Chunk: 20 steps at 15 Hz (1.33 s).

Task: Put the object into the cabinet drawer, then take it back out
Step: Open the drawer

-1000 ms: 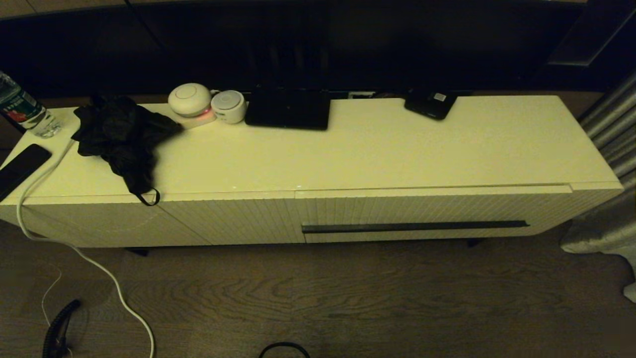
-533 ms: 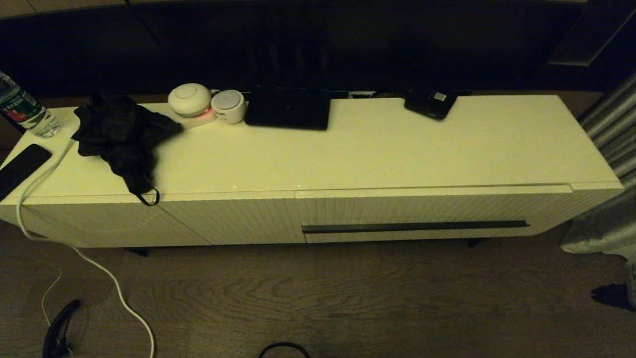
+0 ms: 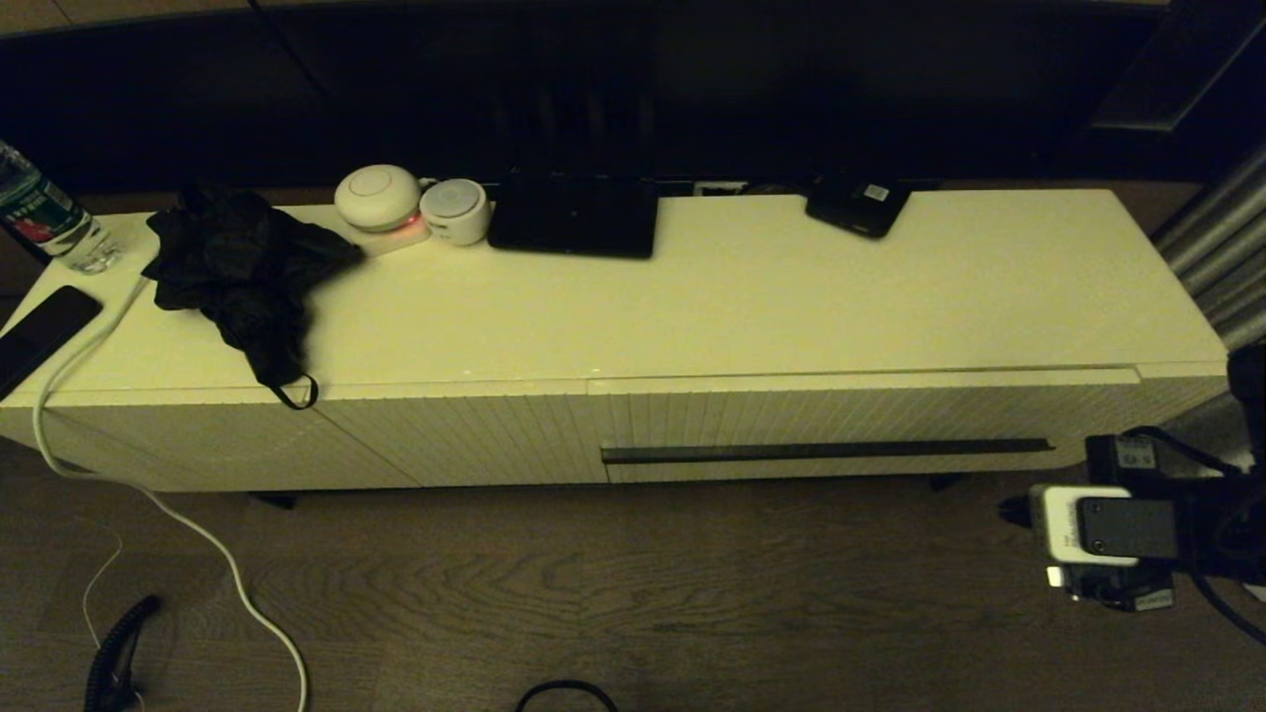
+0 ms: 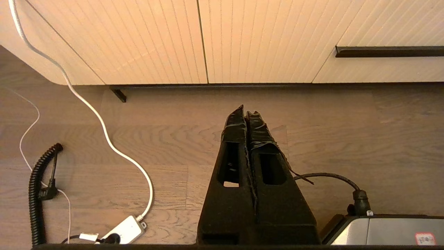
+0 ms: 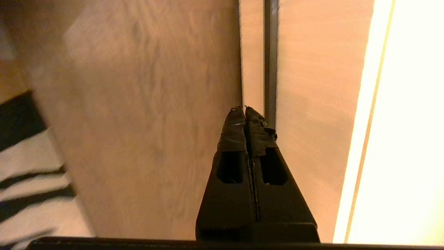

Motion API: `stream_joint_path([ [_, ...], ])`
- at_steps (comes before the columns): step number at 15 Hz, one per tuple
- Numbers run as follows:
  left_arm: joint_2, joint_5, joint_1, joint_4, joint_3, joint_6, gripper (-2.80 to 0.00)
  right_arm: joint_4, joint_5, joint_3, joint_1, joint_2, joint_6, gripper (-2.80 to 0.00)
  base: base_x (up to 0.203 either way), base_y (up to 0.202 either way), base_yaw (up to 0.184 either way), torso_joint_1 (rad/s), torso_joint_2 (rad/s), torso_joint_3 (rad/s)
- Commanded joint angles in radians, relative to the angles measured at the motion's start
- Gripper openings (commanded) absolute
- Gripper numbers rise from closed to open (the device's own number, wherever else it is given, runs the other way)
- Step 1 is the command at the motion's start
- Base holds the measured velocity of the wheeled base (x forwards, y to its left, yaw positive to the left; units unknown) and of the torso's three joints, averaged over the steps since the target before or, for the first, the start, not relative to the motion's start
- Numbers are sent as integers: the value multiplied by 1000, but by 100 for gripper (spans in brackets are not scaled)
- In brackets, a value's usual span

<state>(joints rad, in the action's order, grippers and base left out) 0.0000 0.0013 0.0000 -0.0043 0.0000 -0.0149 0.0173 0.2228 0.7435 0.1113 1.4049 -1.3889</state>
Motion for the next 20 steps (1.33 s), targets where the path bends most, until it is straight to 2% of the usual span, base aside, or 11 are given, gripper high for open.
stream_joint_path([
  [1,-2,0,0,0,1,0,-280,74,0,-20,25,123,-3,-280,0,0,0,0,0,0],
  [4,-2,0,0,0,1,0,-280,160,2,-29,28,210,-1,-280,0,0,0,0,0,0],
  [14,-2,0,0,0,1,0,-280,208,-16,7,67,394,-4,-280,0,0,0,0,0,0],
  [15,-2,0,0,0,0,0,-280,208,-16,12,67,393,-5,0,0,0,0,0,0,0],
  [20,-2,0,0,0,0,0,-280,205,20,27,68,419,-12,0,0,0,0,0,0,0],
])
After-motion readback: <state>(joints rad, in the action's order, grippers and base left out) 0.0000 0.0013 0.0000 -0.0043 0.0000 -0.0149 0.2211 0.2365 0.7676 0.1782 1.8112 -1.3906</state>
